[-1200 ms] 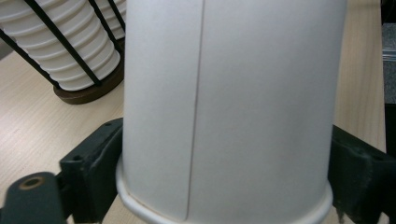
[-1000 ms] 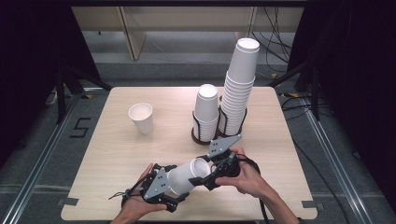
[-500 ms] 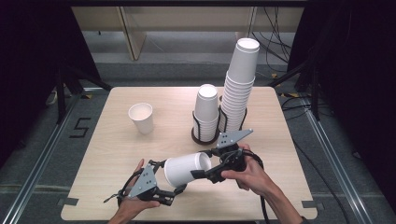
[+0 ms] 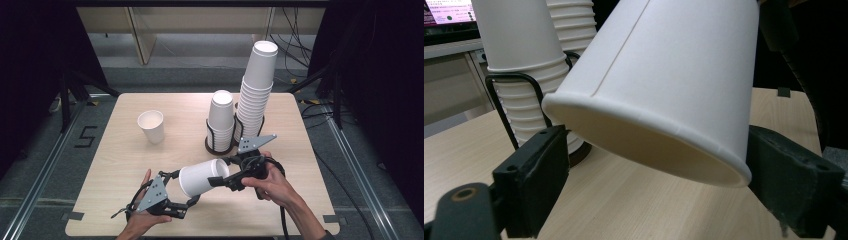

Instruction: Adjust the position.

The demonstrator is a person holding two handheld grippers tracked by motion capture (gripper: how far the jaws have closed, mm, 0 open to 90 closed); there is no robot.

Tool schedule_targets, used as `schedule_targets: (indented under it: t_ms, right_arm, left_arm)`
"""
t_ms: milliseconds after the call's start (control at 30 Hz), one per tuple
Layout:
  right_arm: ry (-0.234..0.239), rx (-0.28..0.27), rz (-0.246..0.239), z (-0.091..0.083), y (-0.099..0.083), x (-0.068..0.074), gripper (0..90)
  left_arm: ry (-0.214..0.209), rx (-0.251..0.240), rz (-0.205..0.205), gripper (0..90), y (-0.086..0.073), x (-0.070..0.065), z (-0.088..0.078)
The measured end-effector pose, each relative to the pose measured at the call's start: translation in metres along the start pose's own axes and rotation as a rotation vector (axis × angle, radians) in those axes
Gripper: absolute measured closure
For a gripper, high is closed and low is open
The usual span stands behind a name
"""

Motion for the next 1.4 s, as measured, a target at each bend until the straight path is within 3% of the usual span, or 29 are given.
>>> schedule_targets:
  t_ms: [133, 233, 400, 467, 500, 633, 667, 833, 867, 1033, 1133, 1167, 1400]
  right_arm:
    - [0.008, 0.009, 0.01, 0.003, -0.002, -0.001, 25.9]
    - [0.027, 0.015, 0.031, 0.005, -0.002, 0.0, 25.9]
    - [0.046, 0.017, 0.048, 0.011, -0.004, -0.002, 25.9]
    - [0.047, 0.016, 0.029, 0.013, -0.004, -0.004, 25.9]
    - [0.054, 0.017, 0.052, 0.014, -0.005, -0.002, 25.9]
    - [0.067, 0.009, 0.035, 0.015, -0.004, -0.003, 25.9]
    - [0.062, 0.012, 0.055, 0.014, -0.004, -0.002, 25.9]
    - [0.067, 0.007, 0.063, 0.013, -0.005, -0.005, 25.5]
    - [0.07, 0.009, 0.09, 0.012, -0.006, -0.005, 25.3]
    - [0.033, 0.015, 0.042, 0.009, -0.005, -0.007, 24.5]
    - [0.02, 0.043, 0.028, 0.011, -0.006, -0.007, 23.8]
    - [0.006, 0.06, 0.044, 0.01, -0.007, -0.005, 23.5]
    - [-0.076, 0.097, -0.041, 0.004, -0.003, -0.005, 17.6]
  left_arm:
    - [0.018, 0.028, 0.015, 7.1, -0.003, 0.001, 0.002]
    - [0.035, 0.025, 0.017, 1.9, -0.002, 0.001, 0.003]
    - [0.03, 0.008, 0.026, 0.6, -0.001, 0.001, 0.002]
    - [0.024, 0.001, 0.03, 1.6, -0.001, -0.001, 0.002]
    - [0.017, -0.01, 0.033, 2.0, -0.001, -0.001, 0.003]
    - [0.013, -0.015, 0.044, 4.0, 0.0, -0.003, 0.001]
    - [0.001, -0.014, 0.033, 4.9, -0.001, -0.003, 0.001]
    - [-0.028, 0.012, 0.015, 9.3, -0.001, -0.002, 0.001]
    - [-0.033, 0.021, 0.016, 10.7, -0.001, -0.001, 0.001]
    - [-0.04, 0.057, 0.05, 15.9, -0.001, -0.002, 0.001]
    - [-0.043, 0.075, 0.056, 17.6, -0.002, -0.002, 0.001]
    - [-0.043, 0.083, 0.058, 18.1, -0.003, -0.002, 0.001]
    - [-0.065, 0.148, 0.068, 19.0, -0.006, -0.001, 0.002]
Point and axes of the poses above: each handheld gripper's, and its own axes: z roughly forward along the jaws, y roughly out of its top, x roughly to its left, the point moved 5 cm from there along z, roughly forward along the jaws, and after that the axes turned 8 degrees about y, right-handed, at the moved point
